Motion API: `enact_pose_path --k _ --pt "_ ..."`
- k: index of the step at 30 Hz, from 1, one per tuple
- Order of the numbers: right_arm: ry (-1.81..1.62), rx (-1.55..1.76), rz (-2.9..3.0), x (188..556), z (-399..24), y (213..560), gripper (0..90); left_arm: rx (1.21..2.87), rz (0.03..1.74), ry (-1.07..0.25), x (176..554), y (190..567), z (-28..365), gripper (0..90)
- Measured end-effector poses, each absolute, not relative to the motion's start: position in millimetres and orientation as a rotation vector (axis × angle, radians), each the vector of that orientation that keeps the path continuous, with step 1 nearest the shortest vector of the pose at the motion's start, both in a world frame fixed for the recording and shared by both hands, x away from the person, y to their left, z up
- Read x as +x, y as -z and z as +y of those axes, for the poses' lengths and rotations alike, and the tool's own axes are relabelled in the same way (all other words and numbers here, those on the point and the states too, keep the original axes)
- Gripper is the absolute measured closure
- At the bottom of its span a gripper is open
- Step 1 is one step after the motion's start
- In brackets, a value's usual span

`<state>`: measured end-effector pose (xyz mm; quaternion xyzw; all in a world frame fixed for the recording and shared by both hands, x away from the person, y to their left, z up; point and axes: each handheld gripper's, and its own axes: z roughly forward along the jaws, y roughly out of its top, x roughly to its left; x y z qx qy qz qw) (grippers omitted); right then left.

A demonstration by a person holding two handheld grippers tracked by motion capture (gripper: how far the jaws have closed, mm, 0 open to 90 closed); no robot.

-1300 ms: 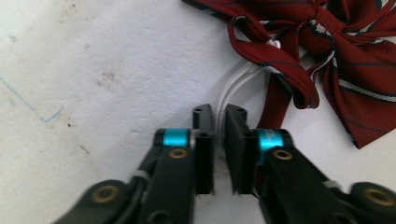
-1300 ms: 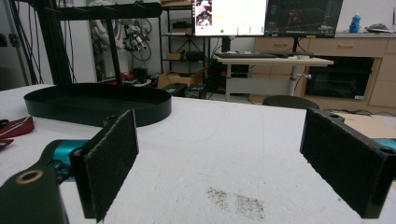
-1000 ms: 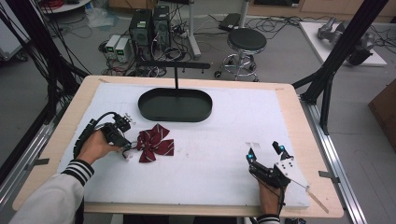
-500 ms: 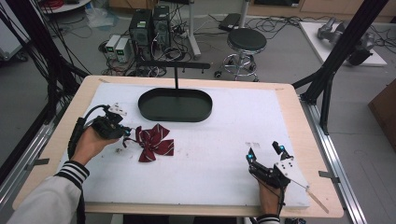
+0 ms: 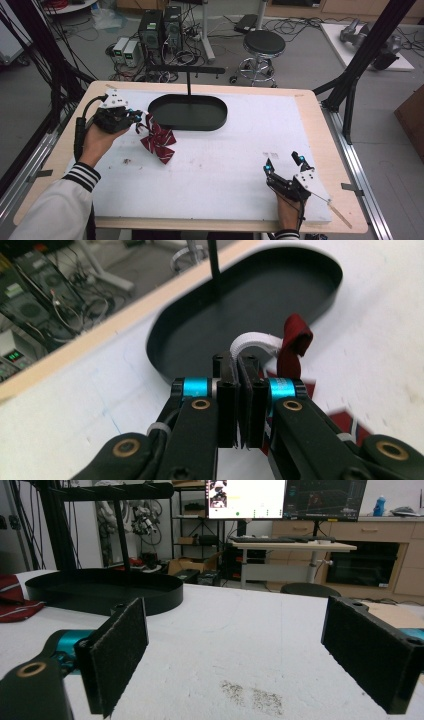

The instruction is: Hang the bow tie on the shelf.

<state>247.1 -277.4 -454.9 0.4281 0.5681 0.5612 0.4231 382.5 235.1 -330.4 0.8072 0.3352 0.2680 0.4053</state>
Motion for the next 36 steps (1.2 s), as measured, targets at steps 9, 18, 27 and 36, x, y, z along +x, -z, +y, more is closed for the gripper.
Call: enact_pose_path --k 9,18,27,36 --pt "-1.405 1.075 1.422 247 -277 455 10.5 1.9 0.812 -0.723 399 314 233 87.0" --pt "-1.405 1.076 1.423 247 -277 455 10.5 1.803 0.828 -0.724 423 308 233 87.0" --pt "-1.398 1.083 1.428 248 -277 455 10.5 1.742 0.817 -0.73 445 295 228 87.0" --pt "-1.389 1.088 1.433 248 -276 454 10.5 1.72 0.837 -0.734 467 297 222 87.0"
